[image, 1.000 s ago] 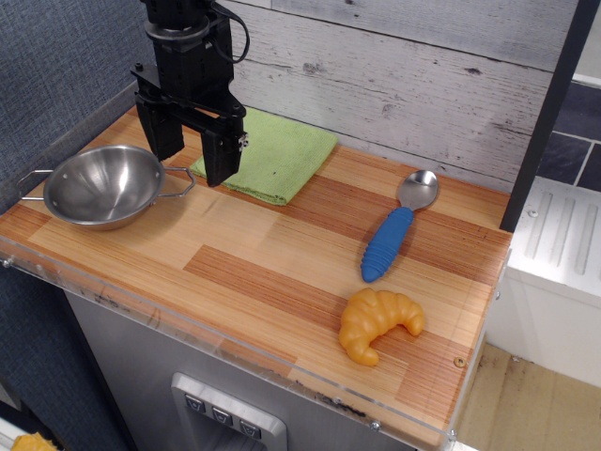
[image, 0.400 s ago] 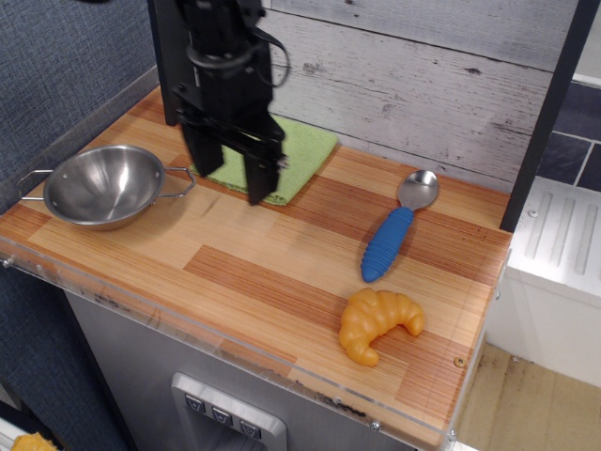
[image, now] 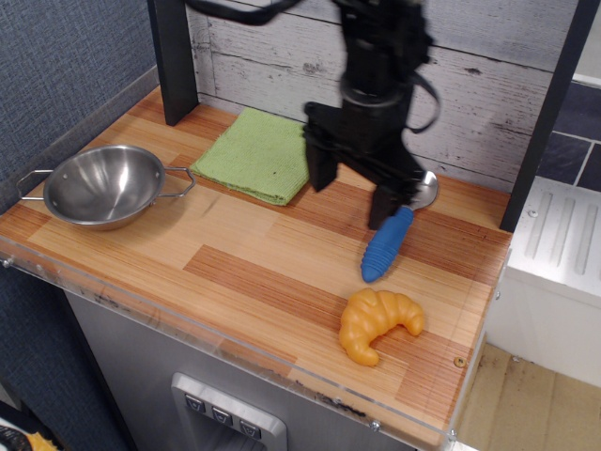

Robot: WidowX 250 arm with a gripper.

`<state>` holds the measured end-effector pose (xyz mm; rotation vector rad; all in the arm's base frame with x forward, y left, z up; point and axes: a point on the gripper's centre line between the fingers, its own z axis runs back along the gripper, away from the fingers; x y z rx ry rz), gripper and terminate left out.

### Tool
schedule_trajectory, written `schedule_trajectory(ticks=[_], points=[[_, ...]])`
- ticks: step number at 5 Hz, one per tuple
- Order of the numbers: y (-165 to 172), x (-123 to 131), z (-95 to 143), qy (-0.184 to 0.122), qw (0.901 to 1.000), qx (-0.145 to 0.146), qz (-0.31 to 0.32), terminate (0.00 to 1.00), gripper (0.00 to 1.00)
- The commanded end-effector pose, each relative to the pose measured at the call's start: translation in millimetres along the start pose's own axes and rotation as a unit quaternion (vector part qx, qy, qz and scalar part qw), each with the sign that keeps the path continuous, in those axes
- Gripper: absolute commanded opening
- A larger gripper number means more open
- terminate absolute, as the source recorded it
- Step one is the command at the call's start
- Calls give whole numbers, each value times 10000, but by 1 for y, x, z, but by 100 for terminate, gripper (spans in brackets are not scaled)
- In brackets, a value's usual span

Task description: Place blue spoon on top of green cloth.

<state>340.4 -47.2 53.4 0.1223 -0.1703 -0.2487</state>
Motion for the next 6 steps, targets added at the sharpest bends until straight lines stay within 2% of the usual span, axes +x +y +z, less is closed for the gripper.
schedule_trajectory(ticks=[1,3,5,6], points=[[-16,29,14,-163,9979,188,596,0,100],[-18,20,-10,103,9984,103,545,0,100],[-23,10,-33,354,9980,-113,506,0,100],[-29,8,-43,439,9976,-255,473,0,0]])
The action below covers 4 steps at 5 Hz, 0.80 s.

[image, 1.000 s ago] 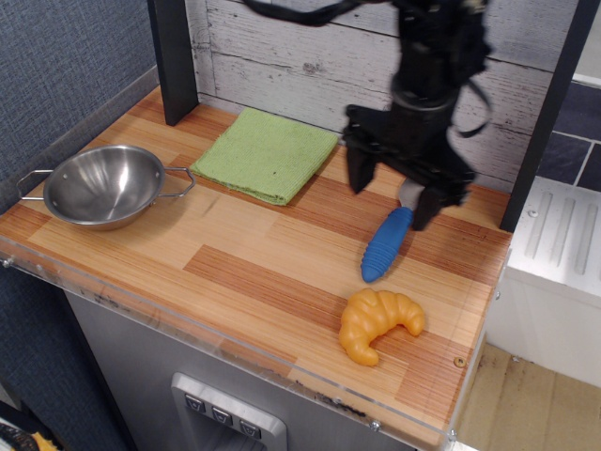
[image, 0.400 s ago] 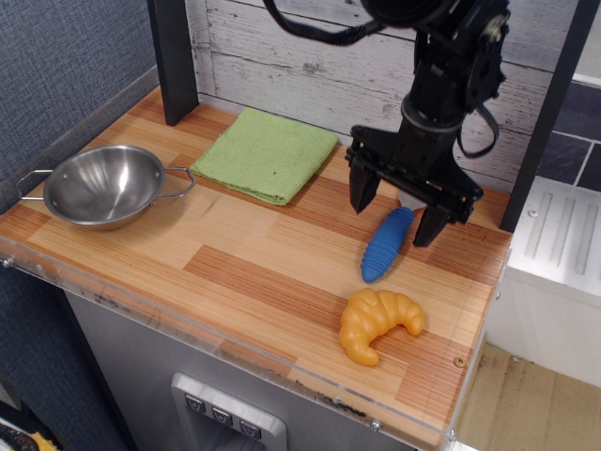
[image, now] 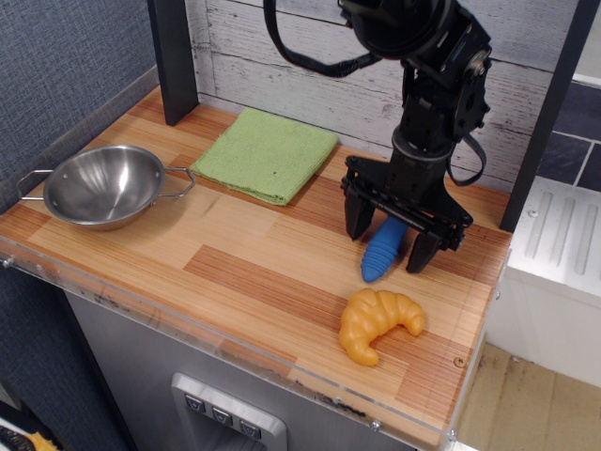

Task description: Place blue spoon on top of green cloth.

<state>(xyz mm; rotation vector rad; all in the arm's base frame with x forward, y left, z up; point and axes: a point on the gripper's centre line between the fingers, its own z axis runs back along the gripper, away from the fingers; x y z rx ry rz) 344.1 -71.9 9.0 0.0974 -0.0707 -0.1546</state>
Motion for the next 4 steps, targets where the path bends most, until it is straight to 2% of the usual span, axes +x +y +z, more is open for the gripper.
schedule_trajectory(ticks=[1,2,3,4], points=[[-4,12,8,-156,9994,-215,-205,0,0],[-2,24,28,-389,9976,-281,-503,0,0],[24,23,55,-594,9965,-136,-577,0,0],[62,11,59,-546,9979,-74,-345,0,0]])
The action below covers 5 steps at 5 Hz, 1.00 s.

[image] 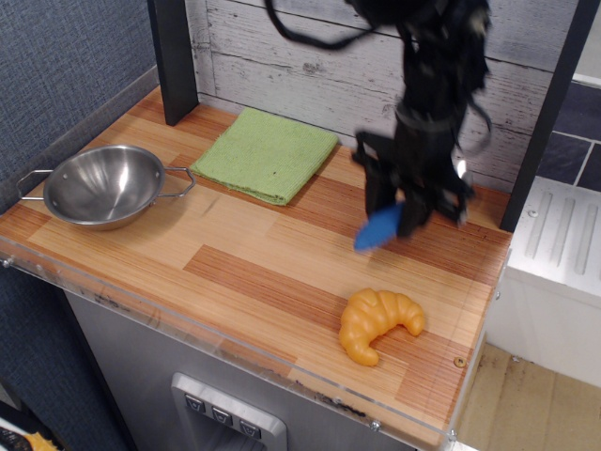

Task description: Place blue spoon on top of green cloth.

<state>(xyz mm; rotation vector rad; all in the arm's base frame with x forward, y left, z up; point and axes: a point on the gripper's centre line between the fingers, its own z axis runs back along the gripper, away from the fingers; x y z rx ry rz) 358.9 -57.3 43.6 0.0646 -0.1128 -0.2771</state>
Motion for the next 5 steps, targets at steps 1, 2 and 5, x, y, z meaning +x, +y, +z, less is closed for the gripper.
schedule_trajectory(ticks=[1,2,5], points=[[75,-32,24,-151,9979,92,625,0,0],[96,-49,19,-41,9964,81,848,0,0],[134,-36,9,-14,9926,50,1213,0,0]])
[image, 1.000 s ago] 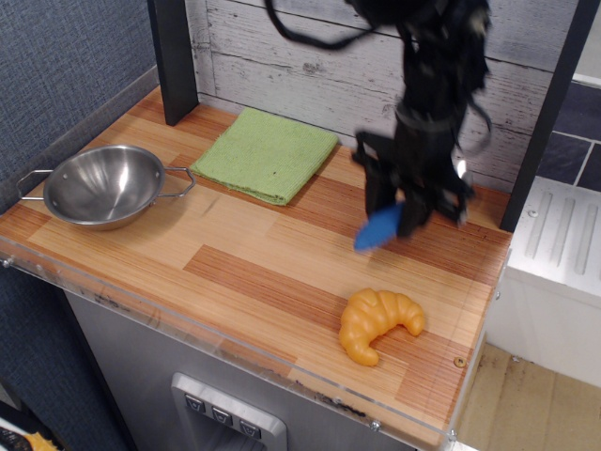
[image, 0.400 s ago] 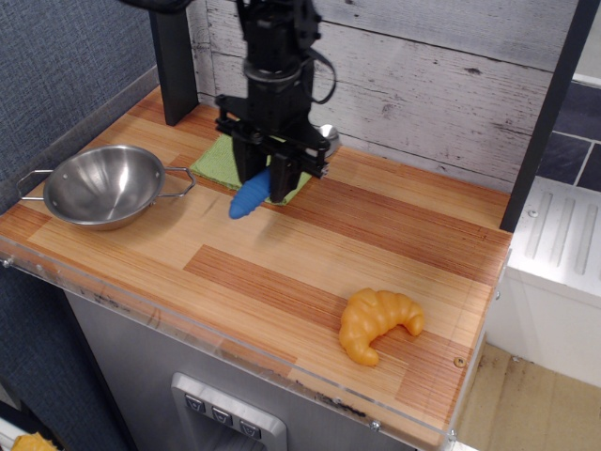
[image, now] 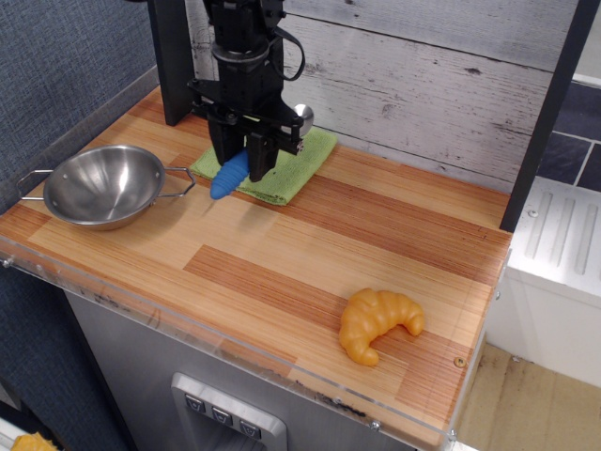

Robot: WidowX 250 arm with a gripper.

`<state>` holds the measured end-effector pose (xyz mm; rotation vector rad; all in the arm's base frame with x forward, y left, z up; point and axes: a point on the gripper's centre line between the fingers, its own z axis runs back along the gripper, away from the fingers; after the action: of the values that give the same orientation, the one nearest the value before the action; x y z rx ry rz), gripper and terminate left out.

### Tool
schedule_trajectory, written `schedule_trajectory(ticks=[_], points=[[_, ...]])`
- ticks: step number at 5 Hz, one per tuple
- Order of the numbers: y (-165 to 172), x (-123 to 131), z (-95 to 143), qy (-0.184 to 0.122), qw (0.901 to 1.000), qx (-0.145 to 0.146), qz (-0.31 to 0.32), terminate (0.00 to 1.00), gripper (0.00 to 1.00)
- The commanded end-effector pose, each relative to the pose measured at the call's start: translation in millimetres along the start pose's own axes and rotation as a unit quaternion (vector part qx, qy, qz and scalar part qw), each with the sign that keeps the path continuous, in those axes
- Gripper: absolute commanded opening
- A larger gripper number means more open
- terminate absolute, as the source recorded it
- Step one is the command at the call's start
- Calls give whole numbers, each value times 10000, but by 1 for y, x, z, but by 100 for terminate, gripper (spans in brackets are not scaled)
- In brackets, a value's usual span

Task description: Place blue spoon on top of green cloth.

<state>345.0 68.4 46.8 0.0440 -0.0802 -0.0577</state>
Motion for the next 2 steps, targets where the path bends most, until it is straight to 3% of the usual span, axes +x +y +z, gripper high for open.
schedule_trajectory(ticks=[1,2], points=[[16,22,3,-138,9998,110,132,0,0],[19,23,-4,-17,9998,149,138,0,0]])
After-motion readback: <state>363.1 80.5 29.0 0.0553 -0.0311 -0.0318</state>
